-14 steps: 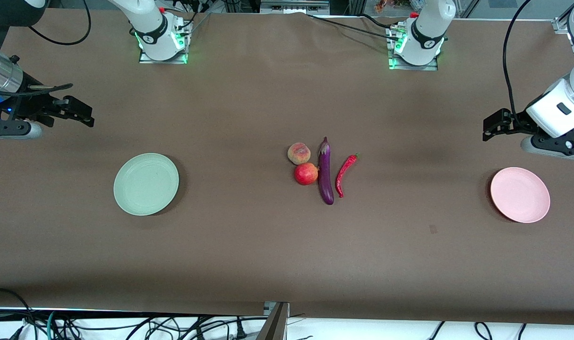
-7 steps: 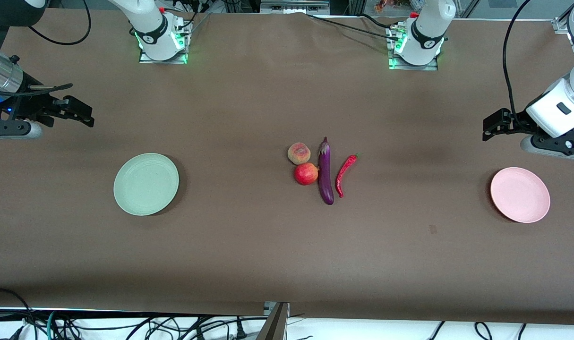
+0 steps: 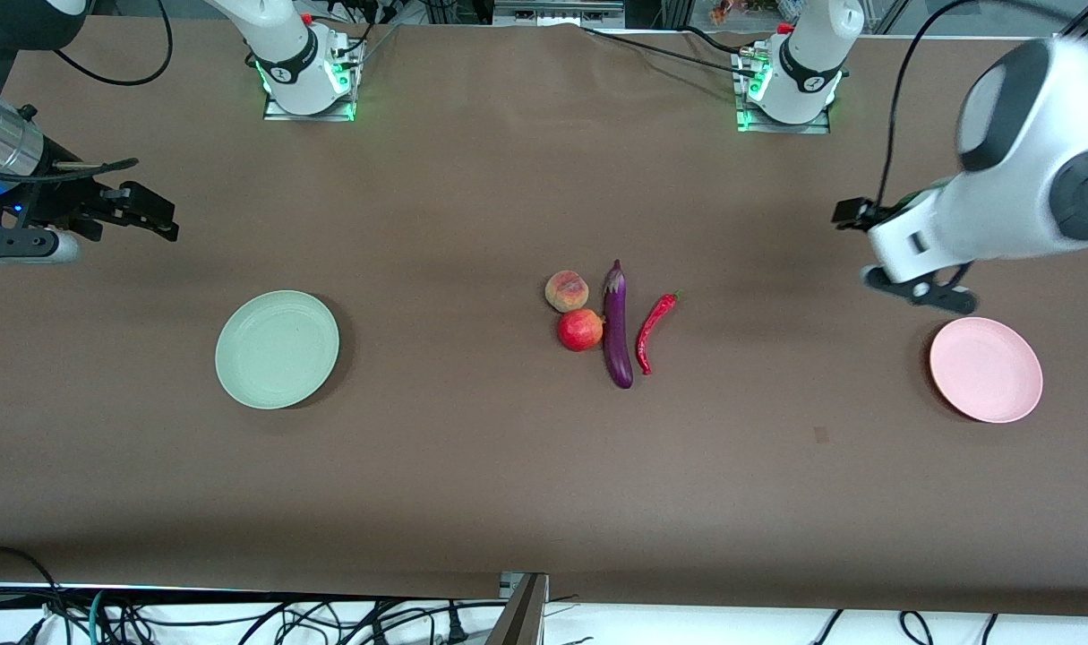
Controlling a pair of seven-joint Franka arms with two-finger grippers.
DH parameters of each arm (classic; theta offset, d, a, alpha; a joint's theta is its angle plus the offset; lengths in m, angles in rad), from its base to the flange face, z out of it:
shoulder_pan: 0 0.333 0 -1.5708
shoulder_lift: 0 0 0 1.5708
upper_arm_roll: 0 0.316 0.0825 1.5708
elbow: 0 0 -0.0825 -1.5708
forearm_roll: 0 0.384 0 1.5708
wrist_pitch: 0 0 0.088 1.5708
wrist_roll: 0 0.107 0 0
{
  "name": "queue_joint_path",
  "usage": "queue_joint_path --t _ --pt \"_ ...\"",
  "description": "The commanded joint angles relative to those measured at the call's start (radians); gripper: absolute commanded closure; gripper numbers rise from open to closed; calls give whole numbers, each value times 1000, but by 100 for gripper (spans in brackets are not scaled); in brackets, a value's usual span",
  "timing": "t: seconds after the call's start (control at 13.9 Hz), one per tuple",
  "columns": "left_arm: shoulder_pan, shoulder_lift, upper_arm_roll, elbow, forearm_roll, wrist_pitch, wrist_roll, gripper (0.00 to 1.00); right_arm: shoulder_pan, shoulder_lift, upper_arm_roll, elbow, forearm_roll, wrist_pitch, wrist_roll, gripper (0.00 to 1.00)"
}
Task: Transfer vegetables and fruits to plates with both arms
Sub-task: 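Reach the left gripper down to the red chili and grasp it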
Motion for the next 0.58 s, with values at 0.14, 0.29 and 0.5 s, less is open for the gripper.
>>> queue_joint_path --t 0.14,0.29,0.5 --pt "-124 233 4 28 -8 272 7 0 -4 4 9 17 -10 -5 6 0" --pt "-162 299 5 13 -14 419 -3 0 -4 4 9 18 -10 -5 6 0" --pt "-268 342 -5 12 -9 475 -48 0 2 4 10 19 -10 -5 6 0"
